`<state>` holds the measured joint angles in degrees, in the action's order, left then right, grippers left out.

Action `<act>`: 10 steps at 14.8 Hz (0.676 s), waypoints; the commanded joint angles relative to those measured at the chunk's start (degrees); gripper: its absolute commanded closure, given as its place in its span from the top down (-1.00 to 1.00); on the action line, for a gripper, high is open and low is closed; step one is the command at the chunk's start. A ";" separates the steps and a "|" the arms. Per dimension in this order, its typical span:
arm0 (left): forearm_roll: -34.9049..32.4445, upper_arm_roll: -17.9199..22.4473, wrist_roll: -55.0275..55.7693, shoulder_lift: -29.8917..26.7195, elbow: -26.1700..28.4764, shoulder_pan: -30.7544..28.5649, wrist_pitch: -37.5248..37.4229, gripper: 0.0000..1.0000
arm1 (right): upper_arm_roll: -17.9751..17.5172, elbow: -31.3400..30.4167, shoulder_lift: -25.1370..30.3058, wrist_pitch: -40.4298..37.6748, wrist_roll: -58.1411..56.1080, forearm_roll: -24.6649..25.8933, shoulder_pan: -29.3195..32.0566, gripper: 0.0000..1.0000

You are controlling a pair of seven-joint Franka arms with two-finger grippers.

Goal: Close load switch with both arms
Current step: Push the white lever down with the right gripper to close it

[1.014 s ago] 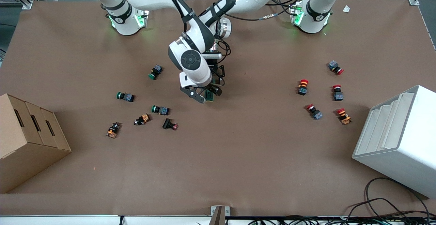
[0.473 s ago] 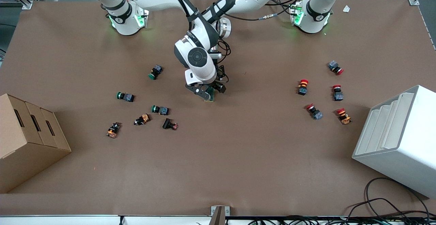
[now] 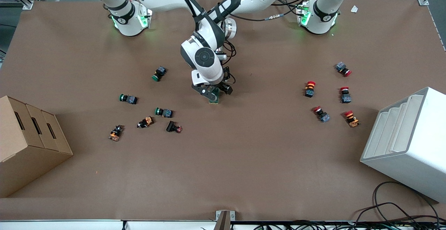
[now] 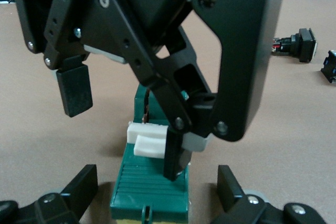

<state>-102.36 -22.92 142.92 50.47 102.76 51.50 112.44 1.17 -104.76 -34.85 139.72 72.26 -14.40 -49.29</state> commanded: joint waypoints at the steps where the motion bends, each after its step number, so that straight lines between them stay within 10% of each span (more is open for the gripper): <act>1: -0.03 0.50 0.69 3.23 -0.28 0.18 0.94 1.00 | 0.32 0.00 0.83 0.12 0.42 -0.90 0.60 1.00; 10: -0.21 0.59 0.69 3.23 -0.28 0.09 0.94 1.00 | 0.32 4.91 0.92 -0.85 1.39 -0.98 4.12 1.00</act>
<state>-102.36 -22.91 142.92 50.48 102.76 51.50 112.44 1.81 -101.43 -33.05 138.23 74.18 -15.21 -46.31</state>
